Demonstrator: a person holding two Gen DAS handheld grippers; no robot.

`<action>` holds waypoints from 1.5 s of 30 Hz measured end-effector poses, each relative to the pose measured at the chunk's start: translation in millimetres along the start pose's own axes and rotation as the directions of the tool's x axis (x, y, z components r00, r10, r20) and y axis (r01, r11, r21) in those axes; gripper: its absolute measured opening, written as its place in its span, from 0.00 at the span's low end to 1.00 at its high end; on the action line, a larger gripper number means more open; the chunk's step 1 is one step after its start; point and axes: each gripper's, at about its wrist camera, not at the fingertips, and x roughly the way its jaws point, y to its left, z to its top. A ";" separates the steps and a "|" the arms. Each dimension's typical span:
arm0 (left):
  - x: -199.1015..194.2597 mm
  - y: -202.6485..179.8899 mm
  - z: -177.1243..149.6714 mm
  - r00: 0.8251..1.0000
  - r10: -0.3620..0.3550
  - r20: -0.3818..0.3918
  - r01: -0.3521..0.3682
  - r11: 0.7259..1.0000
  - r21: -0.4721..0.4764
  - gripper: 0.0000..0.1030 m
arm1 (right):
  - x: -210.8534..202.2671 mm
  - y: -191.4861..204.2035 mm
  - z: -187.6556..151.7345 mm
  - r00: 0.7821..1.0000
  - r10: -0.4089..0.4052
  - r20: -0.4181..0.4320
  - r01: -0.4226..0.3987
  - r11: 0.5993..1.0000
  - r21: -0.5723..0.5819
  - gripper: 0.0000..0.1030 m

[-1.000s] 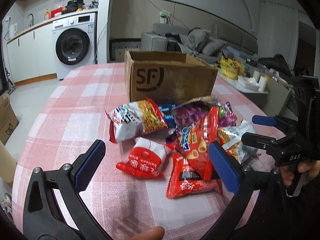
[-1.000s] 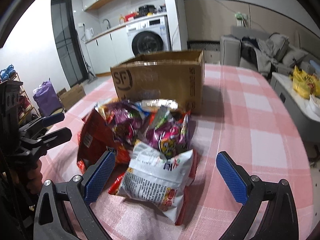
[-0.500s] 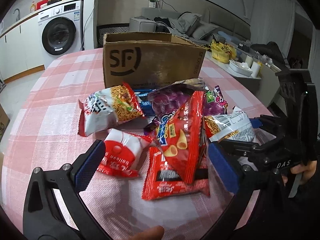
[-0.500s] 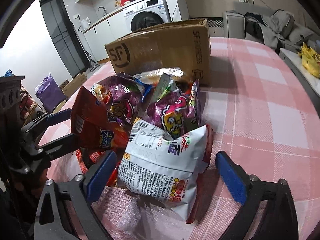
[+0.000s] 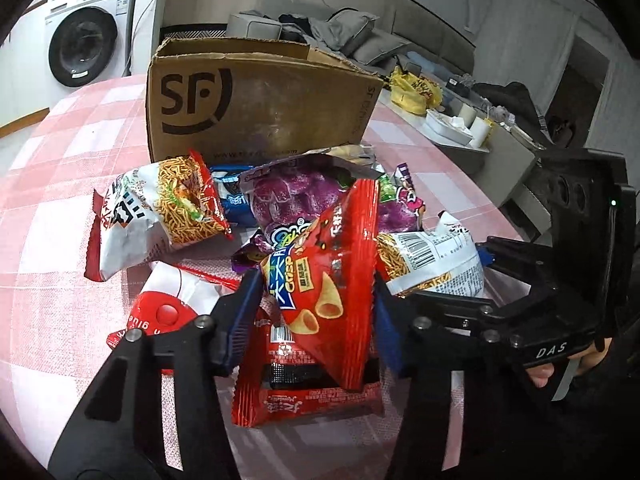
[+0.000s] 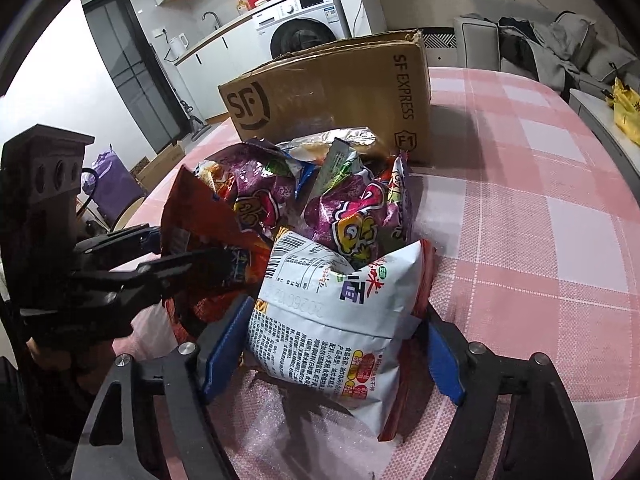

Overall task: Organize snacks
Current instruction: 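Grasp the red chip bag with the left tool while the right tool grasps the white snack bag, then lift both held bags over the box and release them inside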

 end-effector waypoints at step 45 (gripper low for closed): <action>-138.8 24.0 45.0 0.947 0.089 0.308 -0.083 0.996 -0.032 0.31 | -86.9 21.2 64.5 0.957 -0.010 0.291 0.017 1.000 -0.021 0.55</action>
